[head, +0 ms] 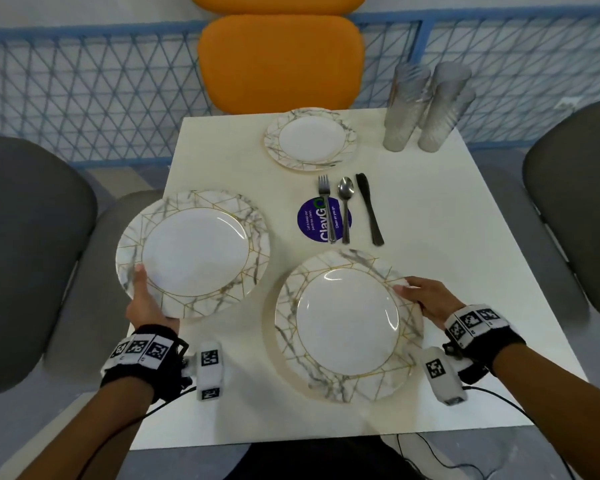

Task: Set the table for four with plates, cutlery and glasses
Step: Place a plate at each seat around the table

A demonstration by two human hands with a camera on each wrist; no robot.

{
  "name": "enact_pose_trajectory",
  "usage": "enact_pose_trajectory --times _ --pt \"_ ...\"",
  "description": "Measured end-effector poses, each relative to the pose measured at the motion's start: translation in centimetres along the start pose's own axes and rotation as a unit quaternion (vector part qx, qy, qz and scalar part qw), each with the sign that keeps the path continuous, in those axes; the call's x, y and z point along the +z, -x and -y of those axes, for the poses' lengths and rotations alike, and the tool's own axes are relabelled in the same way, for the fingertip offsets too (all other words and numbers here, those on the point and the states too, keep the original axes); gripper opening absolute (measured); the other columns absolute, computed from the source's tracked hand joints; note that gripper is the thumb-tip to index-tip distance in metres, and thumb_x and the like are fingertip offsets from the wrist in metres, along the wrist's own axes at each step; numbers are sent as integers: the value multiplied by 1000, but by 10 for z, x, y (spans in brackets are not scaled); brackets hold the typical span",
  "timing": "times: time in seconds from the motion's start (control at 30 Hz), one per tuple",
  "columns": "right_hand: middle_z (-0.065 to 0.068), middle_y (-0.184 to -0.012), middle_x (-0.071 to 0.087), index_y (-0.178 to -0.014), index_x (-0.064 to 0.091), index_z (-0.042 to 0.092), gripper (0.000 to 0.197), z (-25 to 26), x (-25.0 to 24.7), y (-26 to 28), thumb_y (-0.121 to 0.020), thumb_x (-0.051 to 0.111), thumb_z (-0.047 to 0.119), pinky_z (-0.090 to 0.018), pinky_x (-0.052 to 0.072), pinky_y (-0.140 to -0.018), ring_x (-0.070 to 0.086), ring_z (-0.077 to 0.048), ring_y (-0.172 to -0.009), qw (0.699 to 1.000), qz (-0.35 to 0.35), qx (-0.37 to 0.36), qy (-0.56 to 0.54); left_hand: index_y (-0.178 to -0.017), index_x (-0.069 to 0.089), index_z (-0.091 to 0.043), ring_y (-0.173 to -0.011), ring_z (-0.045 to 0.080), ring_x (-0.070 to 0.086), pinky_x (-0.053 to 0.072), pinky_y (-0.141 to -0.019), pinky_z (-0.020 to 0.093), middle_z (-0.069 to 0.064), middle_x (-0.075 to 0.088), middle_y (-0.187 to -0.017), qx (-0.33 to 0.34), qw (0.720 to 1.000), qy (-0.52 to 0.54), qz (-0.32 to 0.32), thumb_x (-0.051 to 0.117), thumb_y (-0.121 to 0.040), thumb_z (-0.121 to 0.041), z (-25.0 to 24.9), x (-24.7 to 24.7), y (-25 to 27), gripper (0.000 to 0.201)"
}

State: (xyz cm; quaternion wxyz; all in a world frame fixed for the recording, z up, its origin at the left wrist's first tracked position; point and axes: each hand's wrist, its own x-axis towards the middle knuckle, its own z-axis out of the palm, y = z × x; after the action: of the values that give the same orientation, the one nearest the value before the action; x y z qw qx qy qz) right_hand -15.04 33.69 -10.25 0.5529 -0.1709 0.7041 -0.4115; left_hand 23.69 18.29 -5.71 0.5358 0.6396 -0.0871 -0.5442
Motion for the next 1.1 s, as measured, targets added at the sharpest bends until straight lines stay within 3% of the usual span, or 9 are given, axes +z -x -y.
enact_pose_trajectory --times 0.13,0.3,0.4,0.5,0.67,0.77,0.87,1.0,1.1 --pt "-8 -89 66 -105 65 2 21 -10 4 -7 -85 62 4 -24 48 -73 60 -18 -78 998 36 11 55 -110 59 -19 -102 27 62 52 -89 50 3 62 -116 -4 1000 -7 18 69 -73 -54 3 8 11 52" --pt "-9 -89 66 -86 67 14 11 -14 8 -12 -83 64 3 -31 49 -87 61 -18 -79 994 55 8 97 -125 53 -15 -95 24 59 54 -76 41 -3 60 -97 -10 999 -5 34 66 -79 -48 15 22 24 59" --pt "-12 -97 66 -91 68 12 11 -18 9 -13 -81 67 7 -40 45 -99 61 -23 -90 990 64 11 123 -128 50 -15 -94 24 57 51 -72 38 0 56 -108 -14 999 -13 44 64 -80 -50 21 28 31 60" --pt "-9 -107 64 -104 67 9 24 -22 9 -15 -81 69 11 -39 41 -106 58 -23 -104 984 52 -5 168 -128 51 -18 -95 24 59 53 -70 37 0 58 -109 -22 997 -19 69 63 -81 -51 27 34 32 59" --pt "-6 -102 63 -111 63 7 32 -21 9 -13 -81 69 18 -25 44 -89 58 -21 -100 959 32 -47 279 -124 57 -26 -102 20 61 54 -84 42 -6 64 -108 -26 991 -21 128 59 -82 -52 37 44 31 49" --pt "-2 -91 56 -112 61 11 32 -13 9 -9 -81 69 14 -12 39 -70 52 -11 -81 955 4 -91 282 -109 62 -30 -101 19 61 53 -83 41 -5 65 -109 -31 987 -32 157 56 -85 -49 44 57 34 31" --pt "-3 -95 56 -116 59 10 29 3 4 -10 -89 59 21 -17 38 -70 47 -9 -74 963 -47 -133 230 -125 56 -23 -101 21 60 53 -75 38 -1 64 -112 -29 981 -53 184 53 -89 -45 54 81 44 42" --pt "-5 -97 58 -122 51 8 32 28 -6 -12 -97 43 26 -21 40 -60 48 -12 -69 987 -44 -119 95 -133 49 -22 -112 24 57 49 -90 43 4 59 -128 -50 956 -89 277 46 -93 -46 79 126 62 46" --pt "-2 -86 56 -128 45 6 39 36 -21 -19 -93 53 21 -25 43 -59 51 -15 -67 992 -71 -101 2 -135 46 -27 -119 25 52 45 -97 45 3 55 -133 -60 929 -141 338 41 -94 -48 103 164 80 47"
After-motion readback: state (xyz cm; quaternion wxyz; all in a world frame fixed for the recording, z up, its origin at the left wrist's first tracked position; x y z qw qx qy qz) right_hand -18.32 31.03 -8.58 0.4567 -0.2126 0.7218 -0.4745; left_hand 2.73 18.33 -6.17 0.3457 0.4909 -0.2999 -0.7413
